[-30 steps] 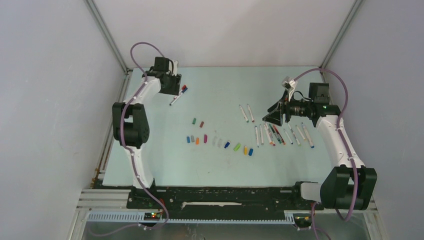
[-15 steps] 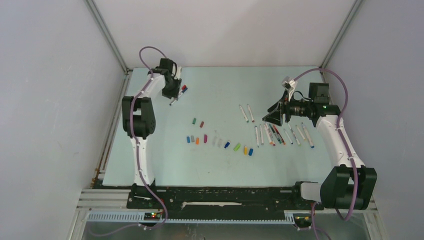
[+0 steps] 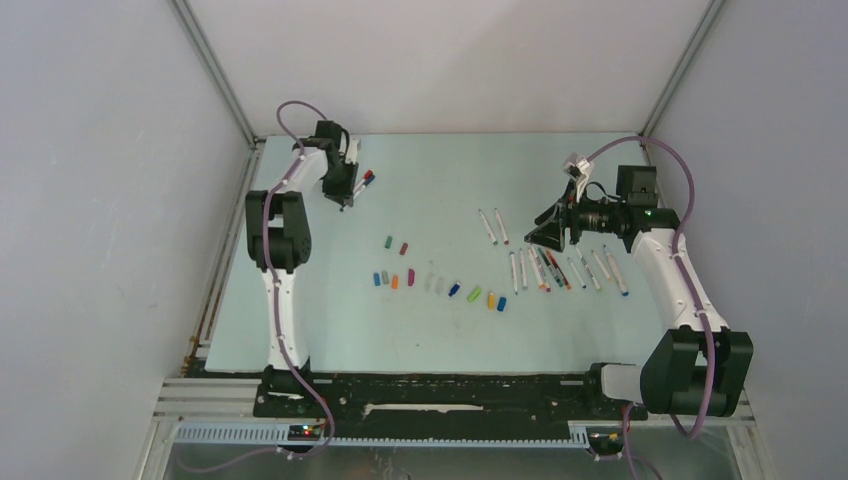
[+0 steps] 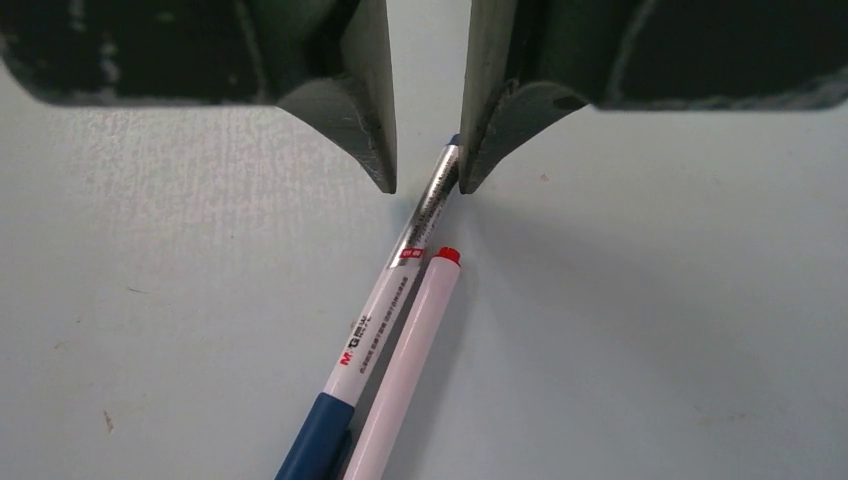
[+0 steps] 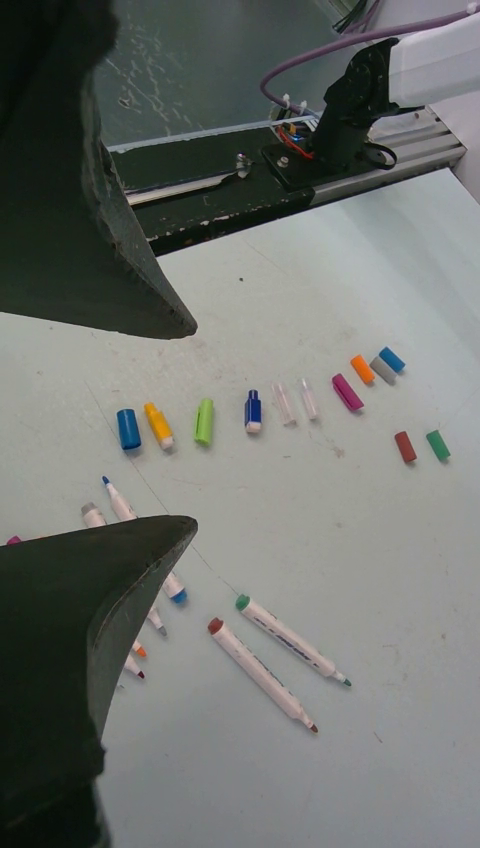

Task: Open the pen caps
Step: Move the pen to the center of the board.

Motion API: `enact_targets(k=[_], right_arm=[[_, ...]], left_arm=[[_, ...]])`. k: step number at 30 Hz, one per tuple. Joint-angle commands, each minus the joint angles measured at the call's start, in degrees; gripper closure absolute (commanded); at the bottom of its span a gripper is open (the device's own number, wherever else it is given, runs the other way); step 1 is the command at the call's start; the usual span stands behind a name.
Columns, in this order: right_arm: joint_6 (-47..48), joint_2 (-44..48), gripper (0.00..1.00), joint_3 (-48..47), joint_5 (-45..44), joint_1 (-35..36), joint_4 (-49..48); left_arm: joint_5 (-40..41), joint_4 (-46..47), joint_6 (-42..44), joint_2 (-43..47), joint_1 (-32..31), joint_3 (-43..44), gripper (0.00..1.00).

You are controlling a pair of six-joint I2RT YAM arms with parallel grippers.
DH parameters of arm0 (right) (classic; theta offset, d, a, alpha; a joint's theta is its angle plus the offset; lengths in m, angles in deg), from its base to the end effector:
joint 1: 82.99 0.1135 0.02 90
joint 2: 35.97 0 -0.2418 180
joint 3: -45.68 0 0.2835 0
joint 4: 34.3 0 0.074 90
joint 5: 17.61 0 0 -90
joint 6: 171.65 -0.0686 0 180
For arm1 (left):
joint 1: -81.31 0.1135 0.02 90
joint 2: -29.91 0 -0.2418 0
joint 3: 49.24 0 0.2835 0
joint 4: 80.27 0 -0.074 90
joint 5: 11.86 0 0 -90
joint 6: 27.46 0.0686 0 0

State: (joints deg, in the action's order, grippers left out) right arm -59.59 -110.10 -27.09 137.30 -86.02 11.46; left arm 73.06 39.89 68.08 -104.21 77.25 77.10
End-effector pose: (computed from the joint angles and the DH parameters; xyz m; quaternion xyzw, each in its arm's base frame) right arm 0.3103 0.0458 0.2638 -0.3233 0.7422 0.4206 0.4096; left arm 0.5217 -0.0431 0.1171 0.0906 0.9759 -0.0410 0.1944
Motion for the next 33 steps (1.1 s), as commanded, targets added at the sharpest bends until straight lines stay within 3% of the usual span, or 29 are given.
enact_targets(k=[1, 14, 28, 33], right_arm=[[-0.12, 0.06, 0.33, -0.36, 0.68, -0.13, -1.20], [-0.62, 1.38, 0.33, -0.43, 1.27, -0.58, -1.52], [-0.88, 3.52, 0.32, -0.43, 2.46, -0.72, -1.50], [-0.90, 3.97, 0.32, -0.42, 2.81, -0.75, -1.46]], left_arm=[[-2.15, -1.28, -0.30, -0.86, 0.31, 4.10, 0.71], [-5.46, -3.33, -0.36, 0.92, -0.66, 0.43, 0.83], [-5.64, -1.93, -5.07, 10.02, -4.14, -13.65, 0.83], [-4.94, 2.96, -9.46, 14.26, -5.00, -21.63, 0.81]])
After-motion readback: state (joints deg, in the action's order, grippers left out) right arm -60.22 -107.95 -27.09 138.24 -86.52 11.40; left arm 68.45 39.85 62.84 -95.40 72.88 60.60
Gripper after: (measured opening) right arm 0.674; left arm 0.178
